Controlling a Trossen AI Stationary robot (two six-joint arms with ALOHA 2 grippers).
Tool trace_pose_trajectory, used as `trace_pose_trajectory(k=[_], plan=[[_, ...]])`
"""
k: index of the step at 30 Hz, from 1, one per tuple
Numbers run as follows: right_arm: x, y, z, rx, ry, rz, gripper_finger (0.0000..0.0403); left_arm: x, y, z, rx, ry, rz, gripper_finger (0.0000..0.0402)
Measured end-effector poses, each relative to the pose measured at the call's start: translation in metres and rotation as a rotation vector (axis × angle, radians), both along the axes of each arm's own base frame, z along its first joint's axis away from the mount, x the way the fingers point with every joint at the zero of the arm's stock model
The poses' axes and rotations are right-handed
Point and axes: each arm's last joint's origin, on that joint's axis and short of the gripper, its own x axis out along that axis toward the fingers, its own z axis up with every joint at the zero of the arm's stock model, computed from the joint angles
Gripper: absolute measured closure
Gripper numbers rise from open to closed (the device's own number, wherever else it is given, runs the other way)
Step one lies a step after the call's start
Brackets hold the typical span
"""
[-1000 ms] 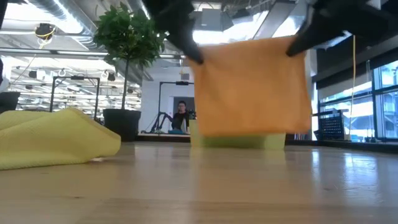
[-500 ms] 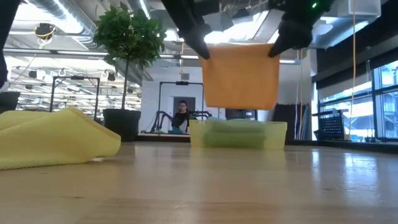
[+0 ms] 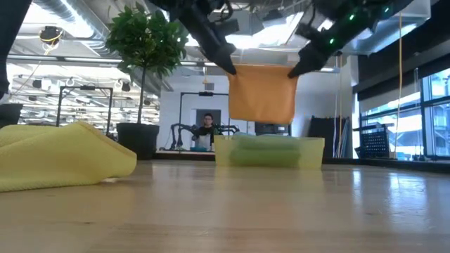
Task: Fold microfiber towels
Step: Put the folded orange microfiber towel into the yellow bin
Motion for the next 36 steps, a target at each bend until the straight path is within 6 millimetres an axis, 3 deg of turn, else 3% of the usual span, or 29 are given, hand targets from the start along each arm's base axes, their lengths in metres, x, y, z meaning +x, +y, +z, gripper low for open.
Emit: trace_pose_trajectory(k=[6,18,27,36], plan=[[0.003,-0.036,-0.020,0.029,0.021,-0.019,0.0397,-0.001,0.026,-0.016,-0.059,-0.001,-0.014,0.0401],[0.001,-0.070,-0.045,0.087,0.043,-0.011,0.0397,-0.001,0.051,-0.039,-0.085,0.044,0.005,0.0401],[0.002,-0.067,-0.051,0.132,0.073,0.030,0.0397,0.000,0.049,-0.051,-0.153,0.099,-0.034,0.0401],[0.007,-0.042,-0.060,0.280,0.169,0.130,0.0397,0.009,0.014,-0.061,-0.224,0.212,-0.131,0.0401]])
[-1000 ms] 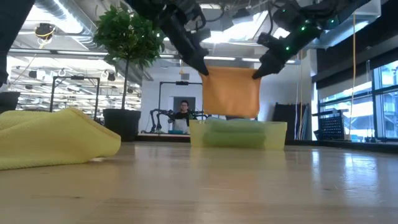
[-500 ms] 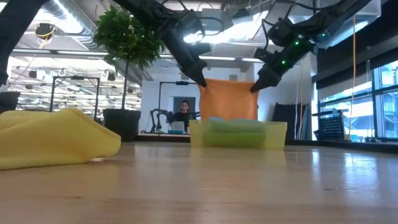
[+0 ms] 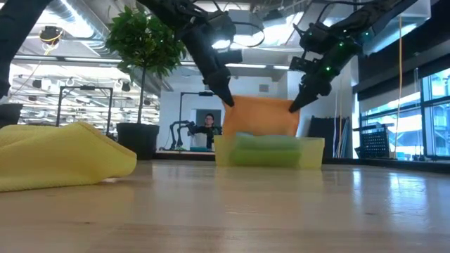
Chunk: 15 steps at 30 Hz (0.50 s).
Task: Fold microfiber towels
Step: Put the folded orange microfiber towel into the yellow bin
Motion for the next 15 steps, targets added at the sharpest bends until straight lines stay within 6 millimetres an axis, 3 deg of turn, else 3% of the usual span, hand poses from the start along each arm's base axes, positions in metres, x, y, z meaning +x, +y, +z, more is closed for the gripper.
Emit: trace_pose_trajectory(k=[6,15], plan=[[0.007,0.016,-0.005,0.047,0.056,0.051,0.0397,0.005,-0.023,-0.015,-0.045,0.038,-0.077,0.0401],[0.009,0.038,-0.022,0.235,0.055,0.164,0.0394,-0.002,-0.036,-0.050,-0.134,0.085,-0.140,0.0401]])
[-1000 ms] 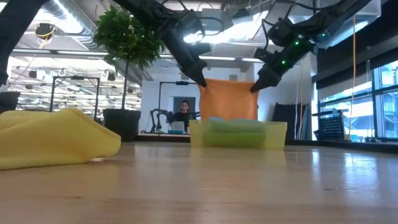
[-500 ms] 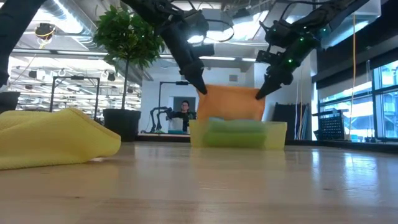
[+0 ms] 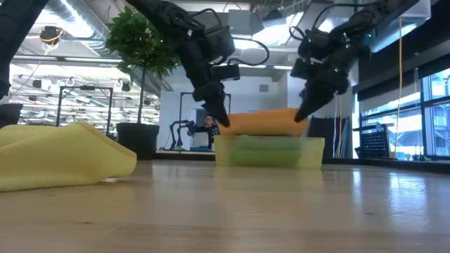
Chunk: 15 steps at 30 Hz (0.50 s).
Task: Fold microfiber towels
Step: Put the folded orange microfiber towel into the yellow bin
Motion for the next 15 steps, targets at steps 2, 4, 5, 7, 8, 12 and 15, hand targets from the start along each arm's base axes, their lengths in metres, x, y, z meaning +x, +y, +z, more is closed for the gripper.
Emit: trace_pose_trajectory(k=[2,4,5,7,8,12,15], plan=[[-0.003,0.003,-0.010,0.046,-0.018,0.016,0.0379,-0.001,-0.001,-0.007,-0.012,-0.016,-0.028,0.0397],[-0.007,0.006,-0.021,0.052,0.006,0.006,0.0352,-0.004,-0.002,-0.013,-0.017,0.002,-0.048,0.0383],[-0.009,0.006,-0.026,0.041,0.027,-0.009,0.0336,-0.004,-0.002,-0.015,-0.017,0.005,-0.056,0.0374],[-0.012,0.006,-0.031,0.001,0.067,-0.049,0.0301,-0.002,-0.003,-0.013,-0.006,-0.009,-0.064,0.0352],[-0.013,0.005,-0.032,-0.021,0.081,-0.069,0.0284,-0.001,-0.003,-0.012,0.000,-0.021,-0.066,0.0341],[-0.014,0.004,-0.032,-0.056,0.111,-0.105,0.0220,0.003,-0.006,-0.009,0.036,-0.036,-0.063,0.0304],[-0.014,0.004,-0.029,-0.071,0.085,-0.106,0.0193,0.006,-0.006,-0.003,0.077,-0.037,-0.047,0.0293]])
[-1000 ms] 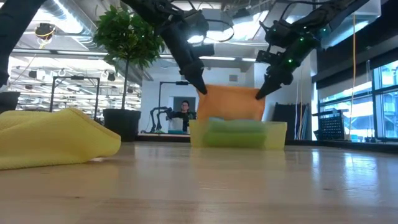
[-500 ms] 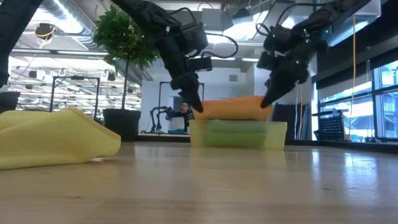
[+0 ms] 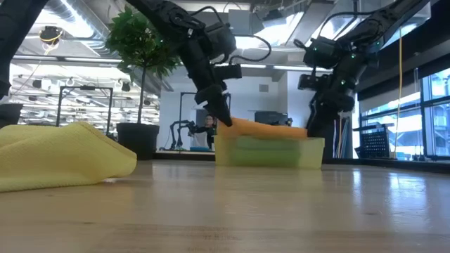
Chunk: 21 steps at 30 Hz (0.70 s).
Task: Fold microfiber towels
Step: Put the folded orange microfiber towel into the yellow bin
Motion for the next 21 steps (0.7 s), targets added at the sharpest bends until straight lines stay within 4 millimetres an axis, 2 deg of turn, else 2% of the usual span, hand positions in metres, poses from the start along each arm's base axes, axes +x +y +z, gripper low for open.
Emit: trace_pose_trajectory(k=[3,7,11,14,17,21], plan=[[0.000,0.000,0.008,-0.031,-0.046,0.001,0.0189,0.001,0.001,0.012,0.013,-0.003,0.008,0.0291],[0.001,-0.003,0.021,-0.096,-0.142,-0.001,0.0207,-0.001,0.001,0.036,0.008,-0.042,0.002,0.0290],[0.000,-0.013,0.028,-0.115,-0.241,-0.006,0.0228,-0.003,-0.001,0.043,-0.084,-0.082,-0.044,0.0290],[0.002,-0.019,0.034,-0.064,-0.389,0.028,0.0240,-0.004,-0.003,0.041,-0.144,-0.081,-0.077,0.0290],[0.008,-0.019,0.031,0.000,-0.563,0.123,0.0248,-0.003,-0.004,0.043,-0.199,-0.113,-0.104,0.0291],[0.014,-0.019,0.017,-0.008,-0.658,0.179,0.0256,0.002,-0.006,0.062,-0.258,-0.298,-0.181,0.0299]])
